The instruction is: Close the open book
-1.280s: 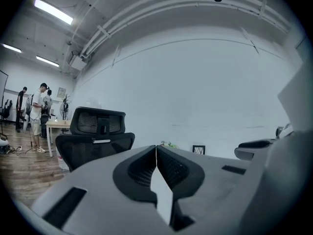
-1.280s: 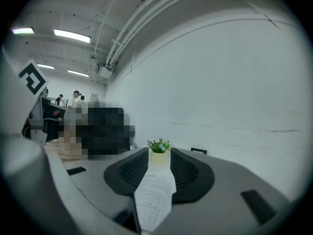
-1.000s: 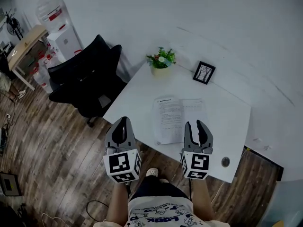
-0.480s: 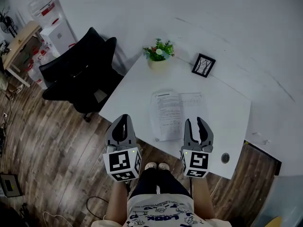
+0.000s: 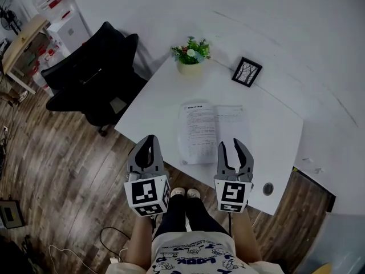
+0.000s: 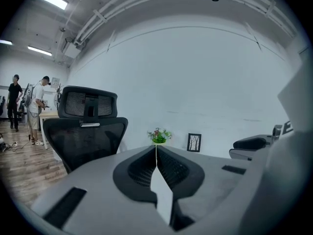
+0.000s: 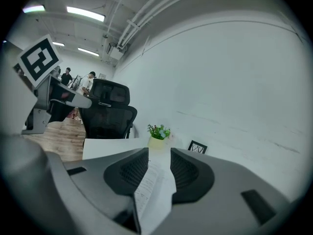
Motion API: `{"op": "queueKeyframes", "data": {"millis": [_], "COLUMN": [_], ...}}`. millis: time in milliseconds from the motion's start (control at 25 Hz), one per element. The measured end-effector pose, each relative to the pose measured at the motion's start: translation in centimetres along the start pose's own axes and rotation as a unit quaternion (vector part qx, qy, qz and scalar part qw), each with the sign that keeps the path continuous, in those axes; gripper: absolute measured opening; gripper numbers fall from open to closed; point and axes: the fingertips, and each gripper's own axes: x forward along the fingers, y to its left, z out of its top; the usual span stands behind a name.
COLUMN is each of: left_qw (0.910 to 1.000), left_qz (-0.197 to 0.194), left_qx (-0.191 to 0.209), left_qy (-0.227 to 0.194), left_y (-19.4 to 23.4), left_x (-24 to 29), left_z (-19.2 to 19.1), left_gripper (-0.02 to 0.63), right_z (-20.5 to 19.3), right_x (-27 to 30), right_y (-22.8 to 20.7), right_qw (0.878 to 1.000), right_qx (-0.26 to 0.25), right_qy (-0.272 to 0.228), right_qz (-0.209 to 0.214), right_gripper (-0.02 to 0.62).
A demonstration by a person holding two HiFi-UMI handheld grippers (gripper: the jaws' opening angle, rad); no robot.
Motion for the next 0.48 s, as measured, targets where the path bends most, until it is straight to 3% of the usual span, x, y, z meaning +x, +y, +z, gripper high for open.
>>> {"op": "queueKeyframes", "data": {"millis": [200, 480], "left_qw": [0.9998, 0.9994], "left_qz": [0.014, 0.029], "left_qx": [0.011, 0.014], "left_qy": [0.006, 0.007], "left_y": [-0.5, -0.5], "left_x": [-0.3, -0.9], "left_z": [-1.3, -2.7], "left_gripper": [0.026, 0.026], "right_z": [-1.8, -5.2], "right_x": [0.1, 0.2], "right_y": [0.4, 2.6], "right_qw": [0.999, 0.983], "right_qx": [-0.047, -0.177], "right_qy": [0.008, 0.028], "right_qz": [0.01, 0.041], "right_gripper": [0.133, 0.133]}}
